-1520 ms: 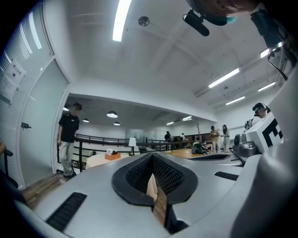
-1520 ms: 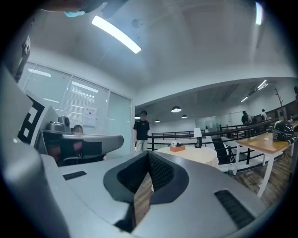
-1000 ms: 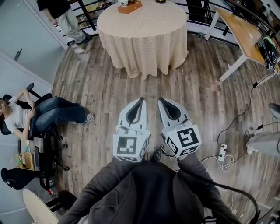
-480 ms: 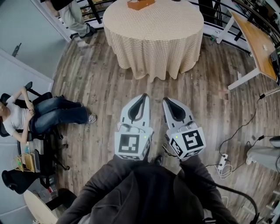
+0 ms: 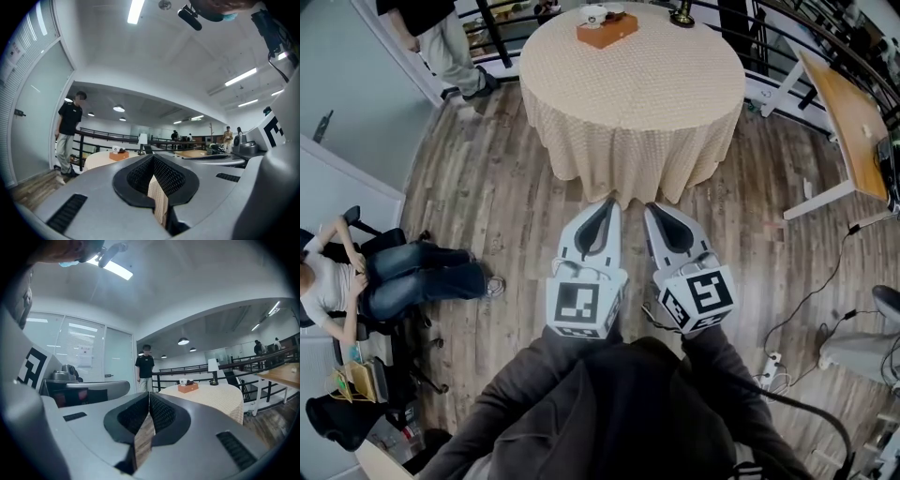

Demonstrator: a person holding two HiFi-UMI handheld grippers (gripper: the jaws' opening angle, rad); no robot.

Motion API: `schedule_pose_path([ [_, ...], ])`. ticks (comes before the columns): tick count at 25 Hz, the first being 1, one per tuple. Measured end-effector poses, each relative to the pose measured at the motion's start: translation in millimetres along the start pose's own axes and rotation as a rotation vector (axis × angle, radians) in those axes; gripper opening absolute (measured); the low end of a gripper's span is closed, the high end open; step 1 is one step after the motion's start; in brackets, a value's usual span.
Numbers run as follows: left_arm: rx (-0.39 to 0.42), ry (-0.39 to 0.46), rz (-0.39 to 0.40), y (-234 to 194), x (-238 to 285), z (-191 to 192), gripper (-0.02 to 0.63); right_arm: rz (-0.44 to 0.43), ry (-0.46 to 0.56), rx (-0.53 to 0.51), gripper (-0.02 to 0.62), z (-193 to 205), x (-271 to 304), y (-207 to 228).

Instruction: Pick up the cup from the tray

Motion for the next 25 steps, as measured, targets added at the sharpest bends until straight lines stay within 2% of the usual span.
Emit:
schedule_pose_path([
  [5,0.002,0.002,0.014,-18,27,0,0.008,0.016,0.008,-0.024,0.006,-15,29,12],
  [15,-0.004,-0.03,0.044,-32,94,23,0.007,0.033,0.003,-0.015,0.006,-17,82,57],
  [25,-0.01,-0.085,0.061,-53,216,45,0.007,0.023,-0.029,0.002,0.006,-30,168,148],
])
Point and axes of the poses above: the fingertips, and each gripper's own axes: x forward along the fingers, y to its right, z out of its underside, the point moved 1 cm from there along -x, backward along the fingers, and after that the axes turned 13 degrees about x, right-handed, at the moved point
